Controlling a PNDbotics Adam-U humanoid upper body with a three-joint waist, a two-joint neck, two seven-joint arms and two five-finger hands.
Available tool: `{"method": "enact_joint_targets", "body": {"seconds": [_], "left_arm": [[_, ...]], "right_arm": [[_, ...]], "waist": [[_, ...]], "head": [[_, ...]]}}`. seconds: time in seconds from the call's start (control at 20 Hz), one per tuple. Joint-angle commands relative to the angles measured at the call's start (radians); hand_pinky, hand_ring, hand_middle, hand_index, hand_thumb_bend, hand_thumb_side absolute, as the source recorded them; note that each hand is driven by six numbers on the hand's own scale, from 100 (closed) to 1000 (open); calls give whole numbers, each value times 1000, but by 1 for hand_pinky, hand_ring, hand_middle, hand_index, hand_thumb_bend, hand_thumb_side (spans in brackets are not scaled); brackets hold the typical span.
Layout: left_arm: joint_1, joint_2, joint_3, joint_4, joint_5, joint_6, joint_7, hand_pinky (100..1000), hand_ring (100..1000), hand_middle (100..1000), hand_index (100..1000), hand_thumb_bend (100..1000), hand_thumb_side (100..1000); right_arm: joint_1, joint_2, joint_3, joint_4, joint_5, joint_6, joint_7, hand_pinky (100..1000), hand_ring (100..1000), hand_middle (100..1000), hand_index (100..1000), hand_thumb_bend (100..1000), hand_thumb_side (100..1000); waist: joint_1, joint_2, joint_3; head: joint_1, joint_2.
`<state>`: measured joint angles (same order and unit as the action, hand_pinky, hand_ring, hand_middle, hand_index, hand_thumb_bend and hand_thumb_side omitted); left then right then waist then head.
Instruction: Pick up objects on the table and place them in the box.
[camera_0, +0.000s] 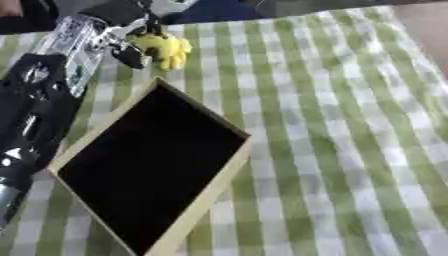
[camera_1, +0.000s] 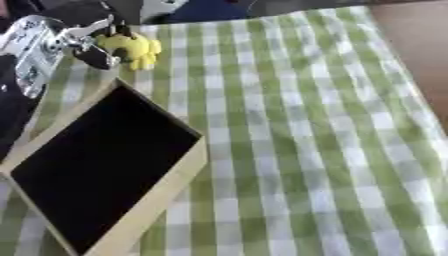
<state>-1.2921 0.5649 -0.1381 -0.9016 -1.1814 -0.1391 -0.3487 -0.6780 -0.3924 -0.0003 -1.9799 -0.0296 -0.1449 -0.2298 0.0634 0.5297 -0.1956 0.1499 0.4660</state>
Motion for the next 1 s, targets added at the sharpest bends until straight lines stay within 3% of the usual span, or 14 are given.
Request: {"method": "enact_joint_targets", "body": {"seconds": [0.05,0.1,0.15,0.3,0.4,0.45,0.5,0.6,0.8,1.0], "left_arm": [[-5,14,1,8,-30,-10,27,637,727,766,874,368,100],[-6,12,3,10,-29,-13,28,676,787,825,932,365,100],[-8,12,4,10,-28,-15,29,687,799,836,948,468,100],[-10,15,4,14,-43,-10,16,664,790,822,961,502,100],[-8,13,7,19,-50,-7,10,549,692,705,892,389,100],[-7,12,8,22,-47,-7,10,445,600,606,792,317,100],[-5,10,9,25,-42,-9,12,433,590,594,781,313,100],[-6,8,10,25,-26,-13,22,314,489,473,643,272,100],[-13,8,15,8,4,-5,89,197,401,385,548,227,100],[-11,12,15,-11,-13,41,247,110,332,328,475,206,100]], "right_arm": [[-11,-11,-9,-20,-7,2,-2,726,719,617,802,100,1000],[-10,-11,-11,-20,-7,3,-3,726,718,616,802,100,1000],[-8,-11,-13,-20,-7,3,-5,726,718,615,802,100,1000],[-9,-12,-11,-20,-7,3,-2,726,717,614,801,100,1000],[-10,-11,-13,-20,-8,3,-3,726,717,614,801,100,1000],[-10,-10,-13,-20,-8,3,-4,726,718,614,801,100,1000],[-11,-10,-14,-20,-9,3,-5,726,718,614,801,100,1000],[-9,-10,-15,-20,-9,4,-6,726,718,614,801,100,1000],[-5,-11,-14,-20,-10,7,-4,726,717,613,802,100,1000],[-3,-9,-13,-20,-18,8,0,726,716,612,802,100,1000]], "waist": [[-6,-20,0],[-6,-20,2],[-6,-20,3],[-6,-18,6],[-7,-16,4],[-7,-14,3],[-7,-13,2],[-9,-12,1],[-8,-12,2],[-6,-14,-3]], "head": [[4,-11],[4,-6],[3,-3],[1,-1],[2,-5],[2,-6],[2,-6],[2,-3],[2,0],[5,-6]]}}
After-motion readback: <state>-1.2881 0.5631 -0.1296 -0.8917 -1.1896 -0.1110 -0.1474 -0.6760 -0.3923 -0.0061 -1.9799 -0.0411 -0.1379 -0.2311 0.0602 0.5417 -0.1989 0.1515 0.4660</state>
